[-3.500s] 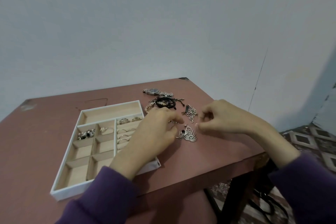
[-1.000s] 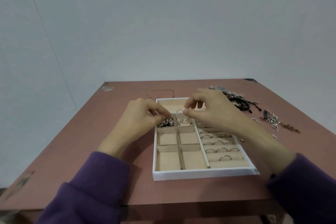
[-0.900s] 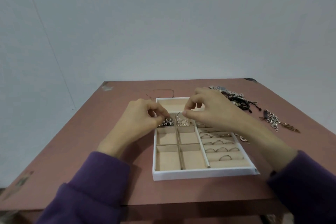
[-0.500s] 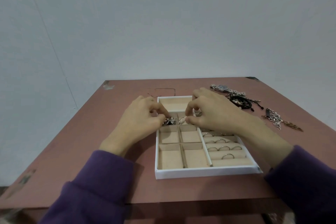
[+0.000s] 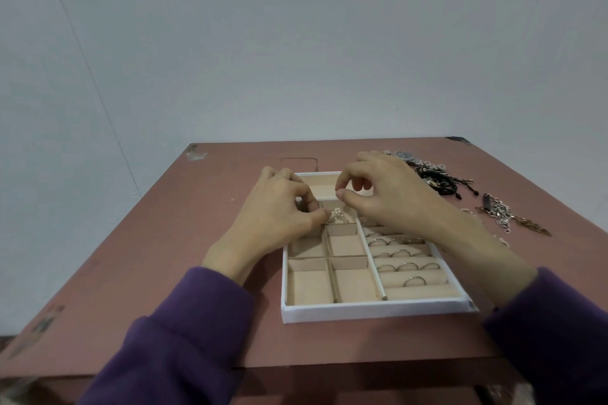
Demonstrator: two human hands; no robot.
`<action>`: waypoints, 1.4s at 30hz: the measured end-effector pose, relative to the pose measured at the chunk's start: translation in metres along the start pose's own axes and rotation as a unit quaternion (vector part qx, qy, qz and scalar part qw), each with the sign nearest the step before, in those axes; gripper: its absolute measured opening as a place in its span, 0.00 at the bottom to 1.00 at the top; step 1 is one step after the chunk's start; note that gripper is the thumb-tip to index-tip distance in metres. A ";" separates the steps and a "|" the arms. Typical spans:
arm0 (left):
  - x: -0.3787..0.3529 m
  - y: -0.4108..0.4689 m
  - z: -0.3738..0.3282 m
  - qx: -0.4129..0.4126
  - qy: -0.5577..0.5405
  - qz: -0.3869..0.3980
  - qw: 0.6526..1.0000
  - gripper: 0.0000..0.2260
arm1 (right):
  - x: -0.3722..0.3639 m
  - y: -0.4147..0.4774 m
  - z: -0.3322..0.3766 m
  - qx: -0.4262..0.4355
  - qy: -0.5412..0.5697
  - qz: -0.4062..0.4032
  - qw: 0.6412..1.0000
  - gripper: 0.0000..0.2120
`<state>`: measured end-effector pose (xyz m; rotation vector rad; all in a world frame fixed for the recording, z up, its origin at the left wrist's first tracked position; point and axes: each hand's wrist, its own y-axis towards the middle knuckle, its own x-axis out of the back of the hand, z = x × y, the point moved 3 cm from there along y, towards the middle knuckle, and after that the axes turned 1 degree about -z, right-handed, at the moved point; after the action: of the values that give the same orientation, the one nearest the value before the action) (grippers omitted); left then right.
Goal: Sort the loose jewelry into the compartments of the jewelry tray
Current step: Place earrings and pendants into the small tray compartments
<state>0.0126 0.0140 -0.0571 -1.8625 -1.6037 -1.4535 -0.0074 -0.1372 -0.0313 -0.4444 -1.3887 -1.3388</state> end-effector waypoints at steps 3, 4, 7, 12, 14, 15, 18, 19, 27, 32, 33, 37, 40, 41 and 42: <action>-0.002 0.003 0.000 0.009 -0.013 0.011 1.000 0.08 | 0.000 0.000 -0.002 -0.003 0.007 -0.015 1.000 0.05; -0.003 0.003 0.000 0.009 -0.016 0.014 1.000 0.08 | 0.000 0.000 -0.003 -0.004 0.010 -0.019 1.000 0.05; -0.001 0.002 0.002 0.010 -0.024 0.023 0.999 0.07 | 0.001 -0.001 -0.004 -0.003 0.021 -0.026 0.999 0.05; 0.010 0.000 0.005 0.040 -0.056 -0.023 0.997 0.08 | 0.002 -0.002 -0.008 -0.008 0.044 -0.030 0.999 0.04; 0.013 0.000 0.008 0.052 -0.044 -0.052 0.996 0.09 | 0.002 -0.003 -0.009 -0.009 0.051 -0.029 0.998 0.04; 0.014 -0.001 0.009 0.056 -0.033 -0.062 0.996 0.11 | 0.002 -0.003 -0.010 -0.009 0.054 -0.027 0.998 0.04; 0.014 -0.002 0.012 0.051 0.003 -0.060 0.997 0.12 | 0.003 -0.004 -0.011 -0.012 0.061 -0.025 0.998 0.04; 0.013 -0.002 0.012 0.043 0.012 -0.051 0.998 0.11 | 0.003 -0.005 -0.012 -0.012 0.062 -0.026 0.998 0.04; 0.017 -0.002 0.008 0.032 -0.006 -0.090 0.995 0.04 | 0.012 -0.016 -0.021 -0.033 0.070 -0.023 0.997 0.04; 0.019 -0.006 -0.029 -0.027 -0.033 -0.085 0.995 0.03 | 0.040 -0.045 -0.044 -0.072 0.078 -0.019 0.994 0.03; 0.015 -0.007 -0.040 -0.044 -0.039 -0.076 0.995 0.03 | 0.047 -0.052 -0.051 -0.085 0.081 -0.014 0.993 0.03; -0.008 -0.004 -0.084 -0.098 -0.045 -0.036 0.994 0.04 | 0.072 -0.081 -0.079 -0.124 0.064 0.044 0.989 0.02; -0.025 0.000 -0.103 -0.117 -0.029 -0.025 0.992 0.05 | 0.083 -0.100 -0.092 -0.137 0.044 0.106 0.984 0.01; -0.029 0.001 -0.107 -0.119 -0.030 -0.025 0.992 0.05 | 0.085 -0.105 -0.094 -0.140 0.044 0.133 0.980 0.01; -0.032 0.002 -0.108 -0.118 -0.032 -0.020 0.992 0.05 | 0.085 -0.110 -0.096 -0.141 0.046 0.158 0.976 0.02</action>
<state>-0.0347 -0.0860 -0.0331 -2.0332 -1.5638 -1.6806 -0.0863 -0.2868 -0.0318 -0.7514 -1.0051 -1.2771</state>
